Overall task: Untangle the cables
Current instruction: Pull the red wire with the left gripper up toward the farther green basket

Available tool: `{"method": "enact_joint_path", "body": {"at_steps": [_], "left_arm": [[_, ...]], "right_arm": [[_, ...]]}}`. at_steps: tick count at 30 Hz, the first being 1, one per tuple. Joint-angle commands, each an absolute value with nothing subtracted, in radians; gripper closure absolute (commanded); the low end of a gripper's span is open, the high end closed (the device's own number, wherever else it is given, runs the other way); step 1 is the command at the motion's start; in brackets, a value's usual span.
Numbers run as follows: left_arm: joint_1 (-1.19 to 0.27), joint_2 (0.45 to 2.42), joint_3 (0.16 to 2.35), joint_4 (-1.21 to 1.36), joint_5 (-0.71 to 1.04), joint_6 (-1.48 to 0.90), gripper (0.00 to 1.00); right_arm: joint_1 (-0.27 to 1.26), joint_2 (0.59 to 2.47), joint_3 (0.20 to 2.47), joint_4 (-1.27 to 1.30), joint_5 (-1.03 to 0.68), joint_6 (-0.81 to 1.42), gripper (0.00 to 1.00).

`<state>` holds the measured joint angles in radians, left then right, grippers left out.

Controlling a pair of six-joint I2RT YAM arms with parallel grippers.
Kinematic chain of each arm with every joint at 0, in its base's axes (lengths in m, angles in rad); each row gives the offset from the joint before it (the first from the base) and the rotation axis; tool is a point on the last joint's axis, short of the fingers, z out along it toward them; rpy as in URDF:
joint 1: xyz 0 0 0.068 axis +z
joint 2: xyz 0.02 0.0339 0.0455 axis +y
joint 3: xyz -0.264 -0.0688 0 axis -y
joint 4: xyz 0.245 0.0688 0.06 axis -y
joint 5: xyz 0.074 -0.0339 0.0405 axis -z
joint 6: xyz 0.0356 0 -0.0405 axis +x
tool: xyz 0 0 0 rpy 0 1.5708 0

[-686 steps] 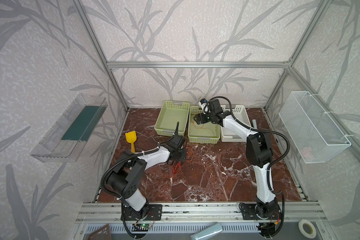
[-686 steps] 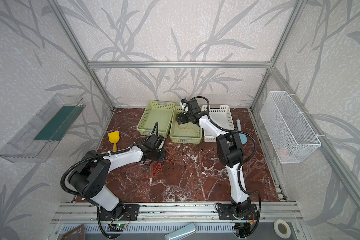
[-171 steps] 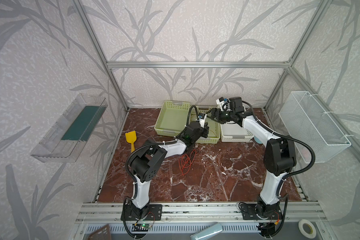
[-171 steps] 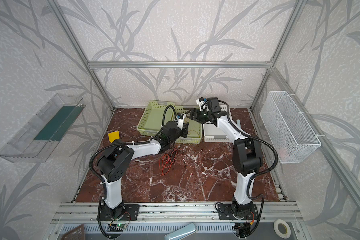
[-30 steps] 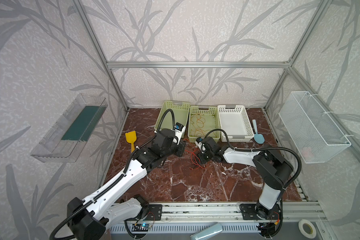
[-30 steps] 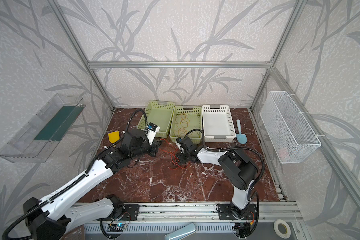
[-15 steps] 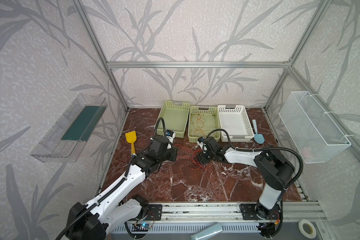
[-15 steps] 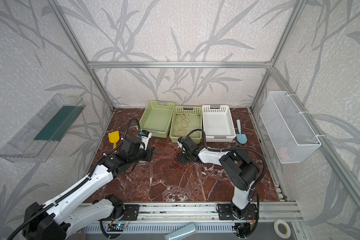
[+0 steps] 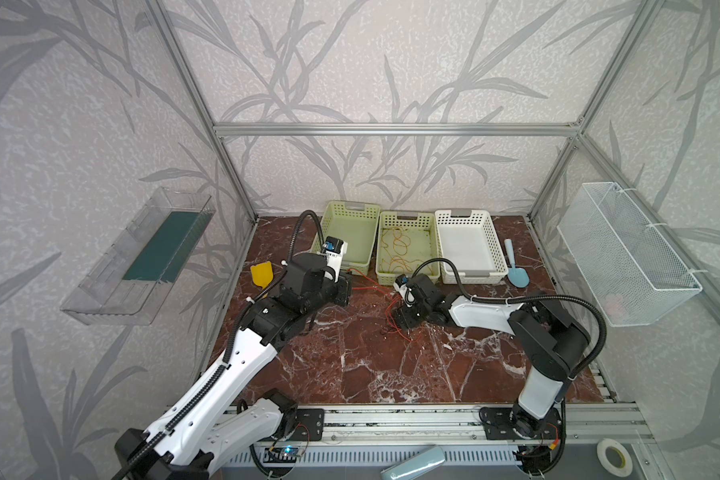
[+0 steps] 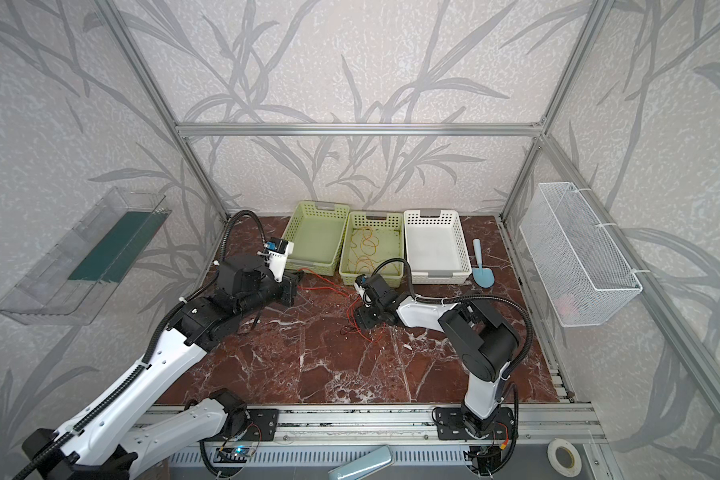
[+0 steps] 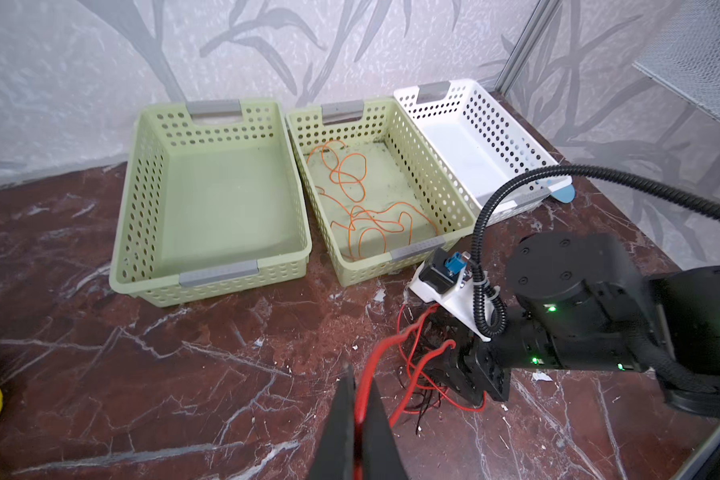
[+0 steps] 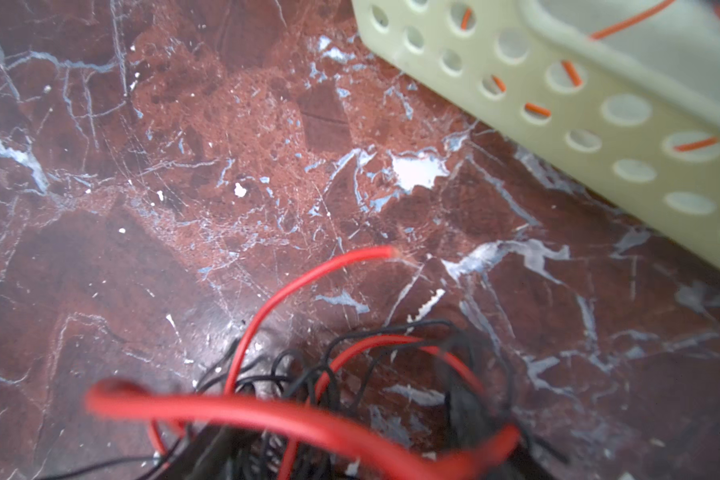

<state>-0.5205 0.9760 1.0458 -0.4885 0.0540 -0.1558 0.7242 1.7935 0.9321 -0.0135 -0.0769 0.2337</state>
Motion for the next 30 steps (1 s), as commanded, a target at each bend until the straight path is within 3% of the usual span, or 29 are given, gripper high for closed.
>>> {"method": "enact_joint_path", "body": {"at_steps": [1,30], "left_arm": [[-0.509,0.952,1.13,-0.497,0.031,-0.109,1.0],[-0.482,1.09,1.513,-0.517,-0.03,0.06,1.0]], "right_arm": [[0.707,1.805,0.897,-0.092,-0.038,0.229,0.28],[0.703,1.81,0.872,-0.061,-0.074,0.225,0.26]]}}
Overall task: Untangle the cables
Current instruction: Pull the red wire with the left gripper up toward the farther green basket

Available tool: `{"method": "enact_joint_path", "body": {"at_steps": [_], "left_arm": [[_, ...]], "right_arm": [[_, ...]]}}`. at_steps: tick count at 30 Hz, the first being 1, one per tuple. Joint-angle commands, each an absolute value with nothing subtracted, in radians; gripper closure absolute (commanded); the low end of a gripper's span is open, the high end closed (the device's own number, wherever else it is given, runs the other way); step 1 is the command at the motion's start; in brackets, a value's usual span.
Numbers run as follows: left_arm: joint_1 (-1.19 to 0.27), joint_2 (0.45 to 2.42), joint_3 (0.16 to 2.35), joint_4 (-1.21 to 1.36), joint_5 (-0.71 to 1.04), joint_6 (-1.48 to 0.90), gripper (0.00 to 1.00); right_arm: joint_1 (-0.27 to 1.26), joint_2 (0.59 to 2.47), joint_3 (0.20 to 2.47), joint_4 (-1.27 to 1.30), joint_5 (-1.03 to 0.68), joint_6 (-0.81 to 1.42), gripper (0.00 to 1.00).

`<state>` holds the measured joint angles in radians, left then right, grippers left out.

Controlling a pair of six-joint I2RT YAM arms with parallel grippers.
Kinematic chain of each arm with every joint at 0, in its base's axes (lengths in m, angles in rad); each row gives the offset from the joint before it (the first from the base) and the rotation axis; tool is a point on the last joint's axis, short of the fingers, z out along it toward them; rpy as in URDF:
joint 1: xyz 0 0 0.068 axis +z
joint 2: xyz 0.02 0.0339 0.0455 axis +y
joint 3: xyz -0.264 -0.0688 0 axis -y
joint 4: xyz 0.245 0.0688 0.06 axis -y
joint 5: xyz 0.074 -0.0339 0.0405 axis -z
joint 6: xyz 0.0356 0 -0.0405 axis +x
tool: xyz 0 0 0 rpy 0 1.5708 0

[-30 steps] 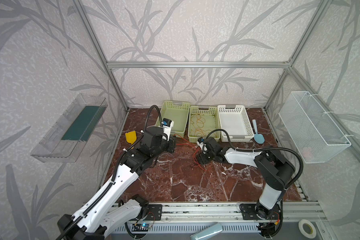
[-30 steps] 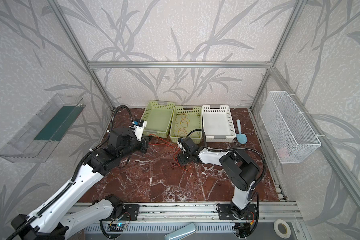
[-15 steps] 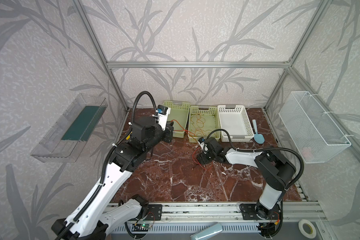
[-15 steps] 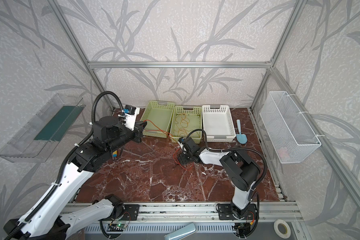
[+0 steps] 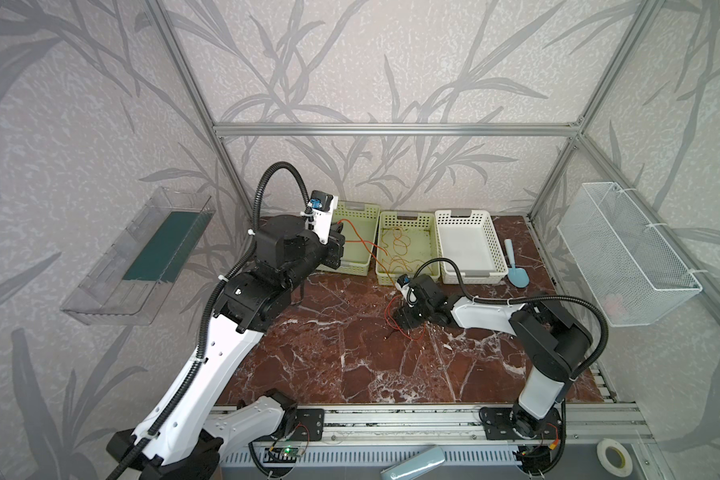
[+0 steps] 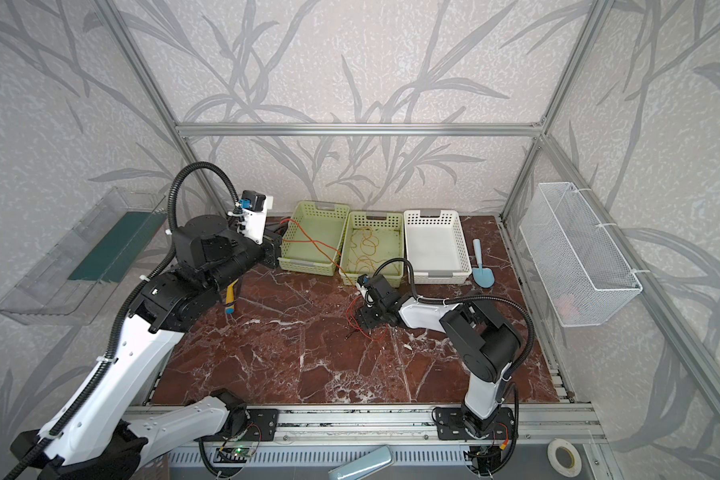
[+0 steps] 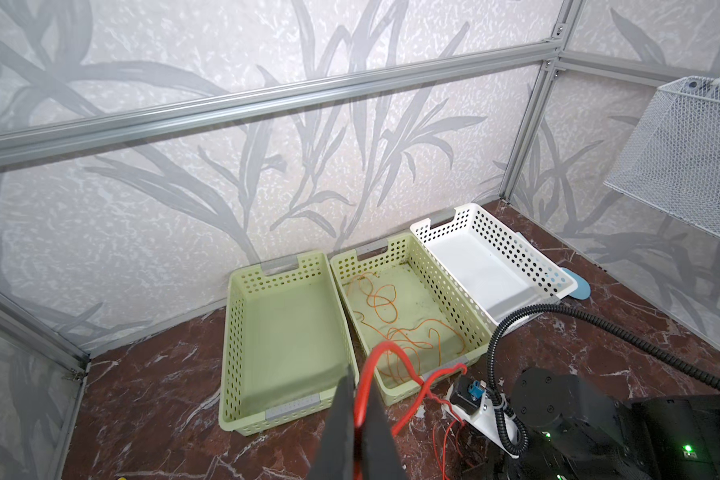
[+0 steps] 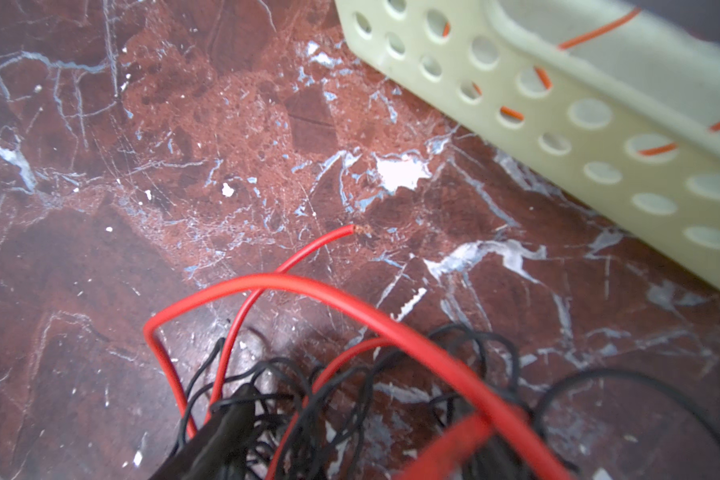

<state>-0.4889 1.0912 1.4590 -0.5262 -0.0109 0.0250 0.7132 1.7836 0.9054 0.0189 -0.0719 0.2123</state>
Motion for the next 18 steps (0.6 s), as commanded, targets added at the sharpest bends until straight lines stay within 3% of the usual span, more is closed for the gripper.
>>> {"method": "enact_joint_path", "body": {"at_steps": [1,18], "left_arm": [[-0.48,1.095,1.528,-0.519,-0.032,0.066,1.0],[-0.472,1.175,1.705,-0.517,-0.021,0.128,1.0]], "right_arm": [[0.703,1.81,0.871,-0.06,-0.074,0.227,0.26],[0.69,1.801,0.859,-0.047,-0.096,0.243,0.26]]}}
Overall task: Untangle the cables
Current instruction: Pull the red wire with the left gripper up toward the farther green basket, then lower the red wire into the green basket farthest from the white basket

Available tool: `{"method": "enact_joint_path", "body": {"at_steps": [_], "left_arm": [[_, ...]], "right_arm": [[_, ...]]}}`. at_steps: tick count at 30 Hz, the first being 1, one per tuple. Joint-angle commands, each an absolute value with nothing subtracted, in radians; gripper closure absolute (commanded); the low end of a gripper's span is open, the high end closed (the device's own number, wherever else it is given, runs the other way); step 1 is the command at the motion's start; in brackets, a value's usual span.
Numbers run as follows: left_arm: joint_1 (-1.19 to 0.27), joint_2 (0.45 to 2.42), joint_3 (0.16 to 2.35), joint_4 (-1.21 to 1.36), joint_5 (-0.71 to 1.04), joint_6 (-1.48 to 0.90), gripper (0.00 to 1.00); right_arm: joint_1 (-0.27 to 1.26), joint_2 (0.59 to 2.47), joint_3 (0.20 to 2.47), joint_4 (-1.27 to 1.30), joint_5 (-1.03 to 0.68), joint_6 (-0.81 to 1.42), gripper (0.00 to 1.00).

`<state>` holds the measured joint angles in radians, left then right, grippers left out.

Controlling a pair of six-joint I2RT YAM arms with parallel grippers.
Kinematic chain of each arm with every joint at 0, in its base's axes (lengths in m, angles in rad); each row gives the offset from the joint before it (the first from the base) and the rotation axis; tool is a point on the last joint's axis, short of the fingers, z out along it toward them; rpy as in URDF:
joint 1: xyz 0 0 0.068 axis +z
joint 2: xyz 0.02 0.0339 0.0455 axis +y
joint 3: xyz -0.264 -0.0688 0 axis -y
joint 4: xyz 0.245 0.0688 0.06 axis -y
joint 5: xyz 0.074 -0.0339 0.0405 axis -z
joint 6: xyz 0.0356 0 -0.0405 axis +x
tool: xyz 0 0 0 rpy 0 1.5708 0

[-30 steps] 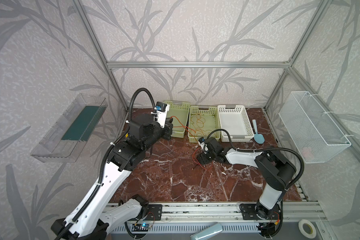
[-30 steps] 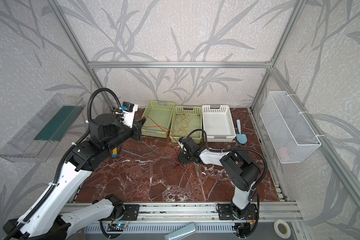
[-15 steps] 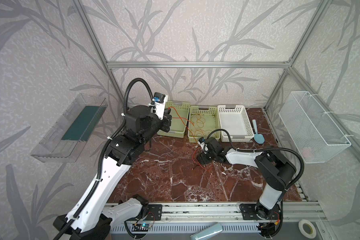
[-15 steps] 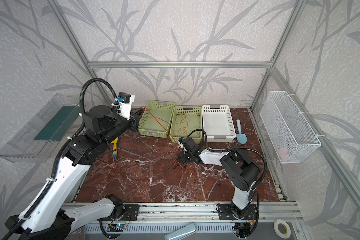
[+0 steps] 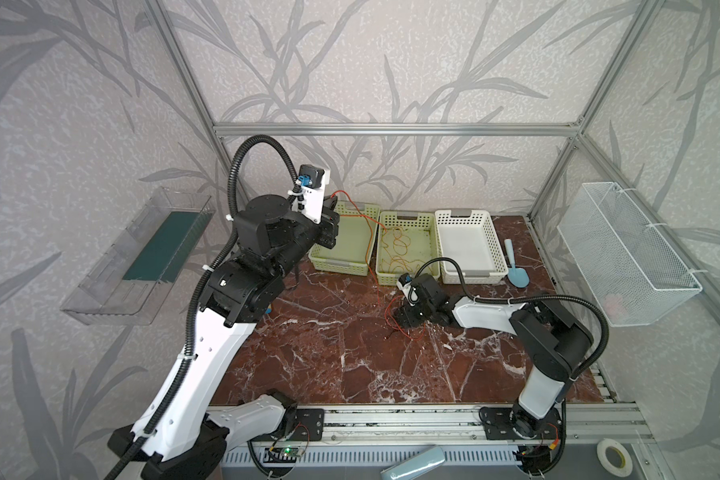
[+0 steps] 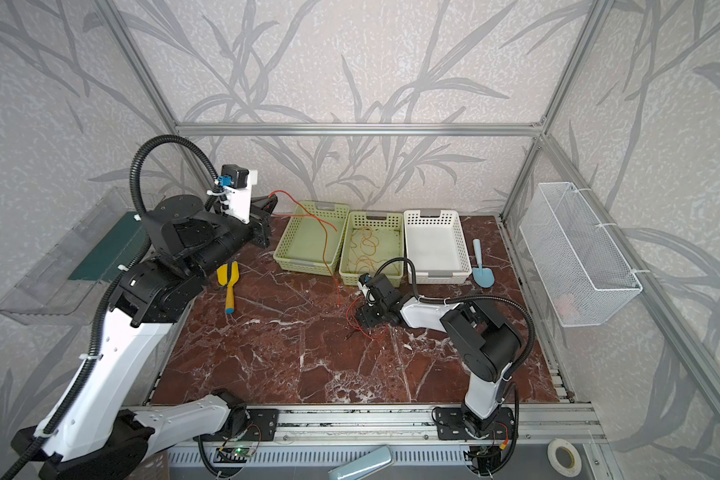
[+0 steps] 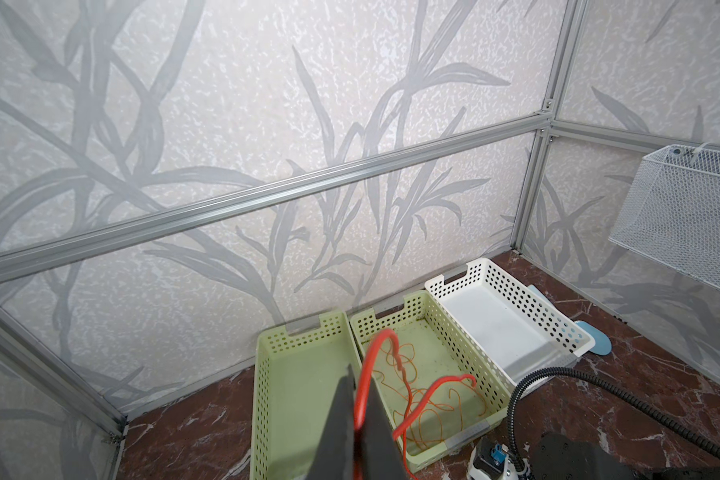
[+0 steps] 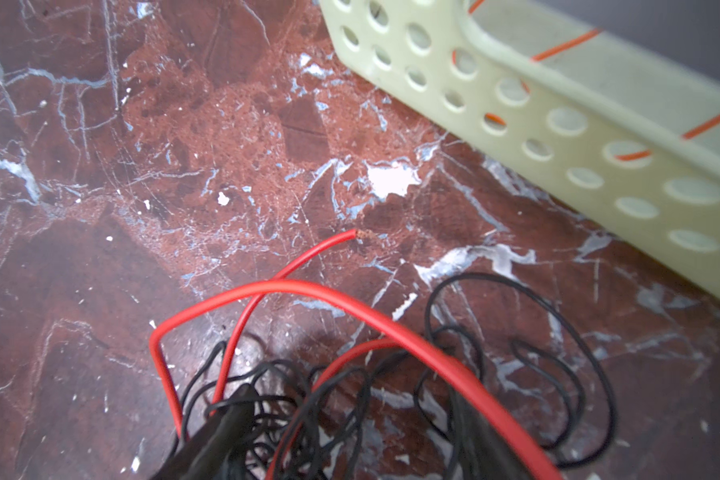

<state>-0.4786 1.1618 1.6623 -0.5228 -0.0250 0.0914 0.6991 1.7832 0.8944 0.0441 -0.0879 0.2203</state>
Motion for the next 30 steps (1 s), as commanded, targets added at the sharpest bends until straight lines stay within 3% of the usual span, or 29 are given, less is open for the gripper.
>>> {"method": "enact_joint_path", "body": {"at_steps": [1,11,30], "left_arm": [[-0.473,1.186,1.718,-0.516,-0.021,0.133,1.0],[-0.447,1.3,1.826,-0.446,-0.028,0.206,1.0],[-0.119,1.642,1.971,-0.224,0.179,0.081,1.0]], "right_arm": [[0.691,1.801,0.86,-0.047,-0.098,0.242,0.26],[0.692,1.718,0.844,-0.032,-0.13,0.219,0.25],[0.695,1.506,0.868,-0.095,-0.191,0.174,0.19]]}}
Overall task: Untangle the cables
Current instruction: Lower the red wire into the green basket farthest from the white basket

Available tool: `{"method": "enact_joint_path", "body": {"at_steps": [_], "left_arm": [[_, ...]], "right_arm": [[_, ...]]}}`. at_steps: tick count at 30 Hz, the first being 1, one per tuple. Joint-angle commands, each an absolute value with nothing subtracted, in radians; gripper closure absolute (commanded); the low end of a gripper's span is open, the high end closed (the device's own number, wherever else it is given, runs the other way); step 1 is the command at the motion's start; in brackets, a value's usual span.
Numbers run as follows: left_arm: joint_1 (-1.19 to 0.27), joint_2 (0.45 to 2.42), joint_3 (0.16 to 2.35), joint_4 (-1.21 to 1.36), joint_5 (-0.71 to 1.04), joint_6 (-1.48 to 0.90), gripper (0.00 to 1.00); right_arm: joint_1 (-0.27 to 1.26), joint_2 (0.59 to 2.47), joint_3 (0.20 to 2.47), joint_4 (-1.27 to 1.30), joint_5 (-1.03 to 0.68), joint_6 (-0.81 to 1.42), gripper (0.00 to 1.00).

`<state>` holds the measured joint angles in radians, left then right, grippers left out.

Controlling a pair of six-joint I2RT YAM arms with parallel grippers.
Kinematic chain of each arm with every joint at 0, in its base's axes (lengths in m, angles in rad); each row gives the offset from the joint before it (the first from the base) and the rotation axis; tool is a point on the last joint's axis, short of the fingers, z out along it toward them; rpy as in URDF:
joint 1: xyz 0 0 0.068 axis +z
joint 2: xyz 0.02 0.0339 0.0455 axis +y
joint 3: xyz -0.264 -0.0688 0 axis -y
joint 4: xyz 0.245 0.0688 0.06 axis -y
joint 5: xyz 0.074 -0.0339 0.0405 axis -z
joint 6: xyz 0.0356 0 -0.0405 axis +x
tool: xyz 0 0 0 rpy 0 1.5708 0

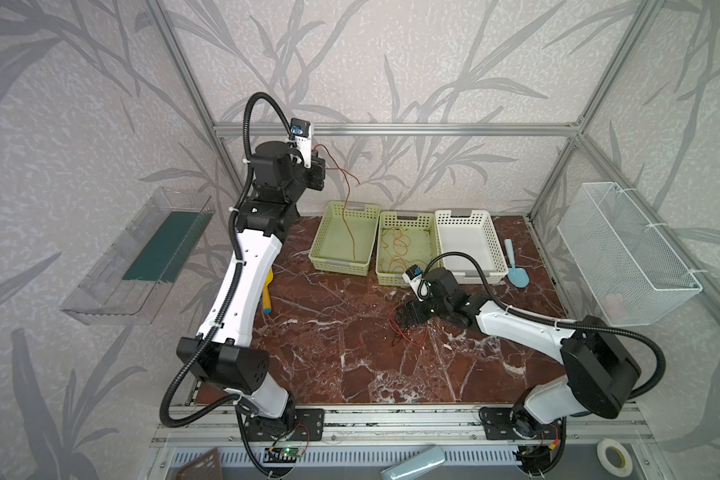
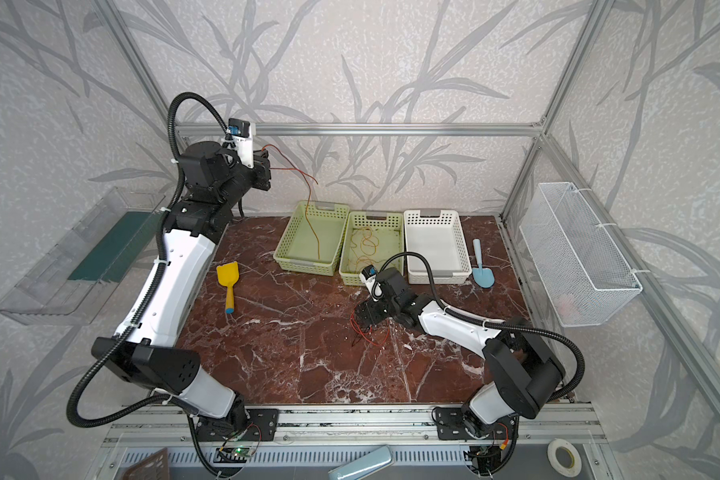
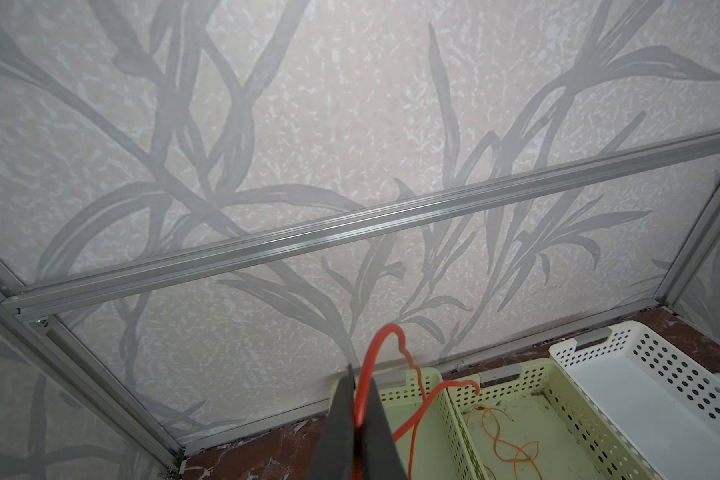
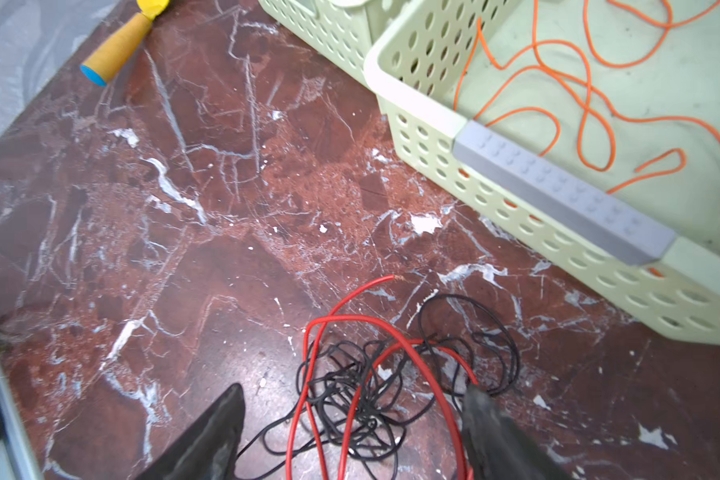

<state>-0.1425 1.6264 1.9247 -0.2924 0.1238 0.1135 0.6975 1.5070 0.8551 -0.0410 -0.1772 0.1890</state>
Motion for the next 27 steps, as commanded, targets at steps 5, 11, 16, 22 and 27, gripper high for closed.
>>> {"method": "enact_joint_path", "body": {"at_steps": [5,11,16,22,27], "left_arm": [[-0.079,1.727,1.96,-0.194,0.253,0.018,1.0],[-0.076,1.744,1.809,-0.104,0.293,-0.04,1.0],[-0.075,1.728,1.633,-0.009,0.264,-0.068,1.0],[-0.06,1.715,1.39,0.157,0.27,-0.157,1.0],[-0.058,1.717,1.294,0.179,0.225,-0.187,1.0]], "right_arm": [[0.695,1.541,0.883,-0.106,-0.199,0.179,0.19],[0.693,1.551,0.894,-0.109,-0.19,0.186,0.19],[0.693,1.547,0.896,-0.127,-0.163,0.182,0.19],[0.694,1.527,0.867,-0.124,-0.139,0.193,0.19],[0.695,1.507,0.844,-0.132,-0.117,0.197,0.19]]}}
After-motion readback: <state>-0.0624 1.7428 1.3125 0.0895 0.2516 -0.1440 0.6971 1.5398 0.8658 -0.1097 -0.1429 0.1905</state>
